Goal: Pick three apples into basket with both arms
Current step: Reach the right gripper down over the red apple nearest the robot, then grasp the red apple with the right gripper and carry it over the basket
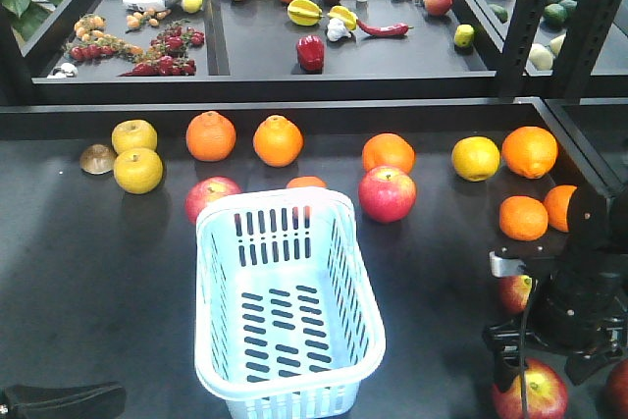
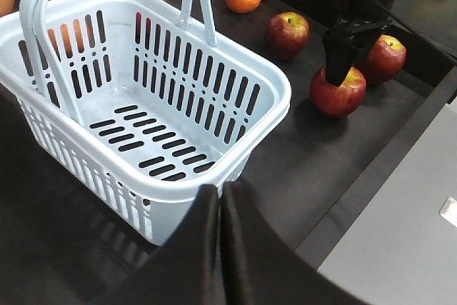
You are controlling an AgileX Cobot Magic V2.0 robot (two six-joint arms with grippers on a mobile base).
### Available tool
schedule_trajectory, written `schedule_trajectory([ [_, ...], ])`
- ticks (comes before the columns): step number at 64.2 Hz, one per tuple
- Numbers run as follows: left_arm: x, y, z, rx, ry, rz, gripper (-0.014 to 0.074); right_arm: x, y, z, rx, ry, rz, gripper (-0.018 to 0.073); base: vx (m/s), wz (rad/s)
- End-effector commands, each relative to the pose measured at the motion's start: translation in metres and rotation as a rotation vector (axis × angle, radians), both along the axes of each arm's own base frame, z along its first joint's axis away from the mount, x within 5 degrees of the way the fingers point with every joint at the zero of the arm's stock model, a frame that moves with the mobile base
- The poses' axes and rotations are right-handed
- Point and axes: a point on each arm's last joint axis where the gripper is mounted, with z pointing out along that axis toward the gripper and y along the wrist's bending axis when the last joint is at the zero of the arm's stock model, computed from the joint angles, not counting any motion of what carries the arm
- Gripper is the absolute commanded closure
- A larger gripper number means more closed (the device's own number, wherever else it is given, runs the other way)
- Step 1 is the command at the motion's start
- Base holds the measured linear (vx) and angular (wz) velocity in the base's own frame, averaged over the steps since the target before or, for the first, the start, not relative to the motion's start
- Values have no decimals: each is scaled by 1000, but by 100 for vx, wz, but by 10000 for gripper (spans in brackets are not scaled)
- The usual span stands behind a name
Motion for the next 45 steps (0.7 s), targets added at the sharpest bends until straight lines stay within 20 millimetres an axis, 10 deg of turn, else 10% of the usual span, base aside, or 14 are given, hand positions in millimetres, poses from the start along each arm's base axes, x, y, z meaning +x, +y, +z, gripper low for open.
schedule_trajectory([
  [1,3,-1,10,-52,-11,24,603,4,0,7,-4,-21,6,-74,0,0],
  [26,3,-1,10,-52,-11,24,603,3,0,-21,-7,75,-4,-3,0,0],
  [45,3,-1,10,-52,-11,24,603,7,3,6,41,-7,27,316,0,0],
])
